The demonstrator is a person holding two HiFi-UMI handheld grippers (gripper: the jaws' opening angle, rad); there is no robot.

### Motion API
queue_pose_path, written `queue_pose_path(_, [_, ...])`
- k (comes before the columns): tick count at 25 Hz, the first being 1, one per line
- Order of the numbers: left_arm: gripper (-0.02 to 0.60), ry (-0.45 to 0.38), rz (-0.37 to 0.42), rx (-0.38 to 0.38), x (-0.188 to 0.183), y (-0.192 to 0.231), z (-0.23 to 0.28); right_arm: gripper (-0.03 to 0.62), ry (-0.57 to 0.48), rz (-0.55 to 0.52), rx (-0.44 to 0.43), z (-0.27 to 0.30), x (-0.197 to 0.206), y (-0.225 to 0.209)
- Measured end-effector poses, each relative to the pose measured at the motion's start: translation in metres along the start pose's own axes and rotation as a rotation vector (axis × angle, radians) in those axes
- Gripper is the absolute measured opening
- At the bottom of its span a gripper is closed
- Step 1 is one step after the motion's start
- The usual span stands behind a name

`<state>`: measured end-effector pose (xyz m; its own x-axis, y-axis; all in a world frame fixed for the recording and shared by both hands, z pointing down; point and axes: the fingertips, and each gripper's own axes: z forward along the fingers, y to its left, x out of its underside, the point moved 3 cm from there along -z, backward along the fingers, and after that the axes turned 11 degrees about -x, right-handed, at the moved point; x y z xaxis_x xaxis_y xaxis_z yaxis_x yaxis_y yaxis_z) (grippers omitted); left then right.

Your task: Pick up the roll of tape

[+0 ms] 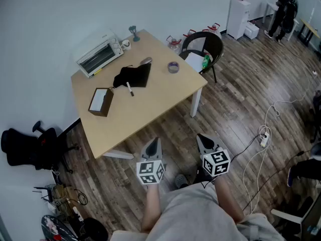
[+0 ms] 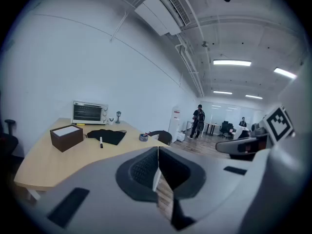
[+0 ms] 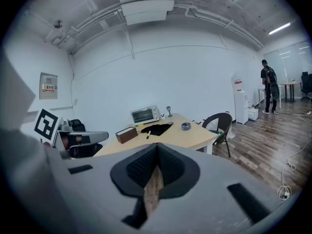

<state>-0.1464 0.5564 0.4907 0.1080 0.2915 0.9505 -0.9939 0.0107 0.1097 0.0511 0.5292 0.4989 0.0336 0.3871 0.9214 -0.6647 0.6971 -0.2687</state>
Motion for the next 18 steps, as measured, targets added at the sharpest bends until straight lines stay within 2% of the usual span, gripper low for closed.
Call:
queue_pose_path(9, [0.006, 0.016, 0.011, 0.028, 0.003, -0.016, -0.002, 0.003, -0.036, 0.038, 0.009, -0.016, -0.002, -0.002])
queue_pose_path(14, [0.009, 0.011, 0.010, 0.025, 0.005, -0.023, -0.002, 0.003, -0.094, 0.135, 0.031, -0.031, -0.011, -0.013])
queue_pose_path(16, [0.010, 0.016, 0.004, 0.030, 0.007, -0.023, -0.002, 0.005, -0.090, 0.131, 0.015, -0.032, -0.013, -0.013])
queue_pose_path(18, [0.011, 0.018, -0.002, 0.028, 0.009, -0.022, -0.003, 0.010, -0.070, 0.129, -0.040, -0.030, -0.012, -0.006])
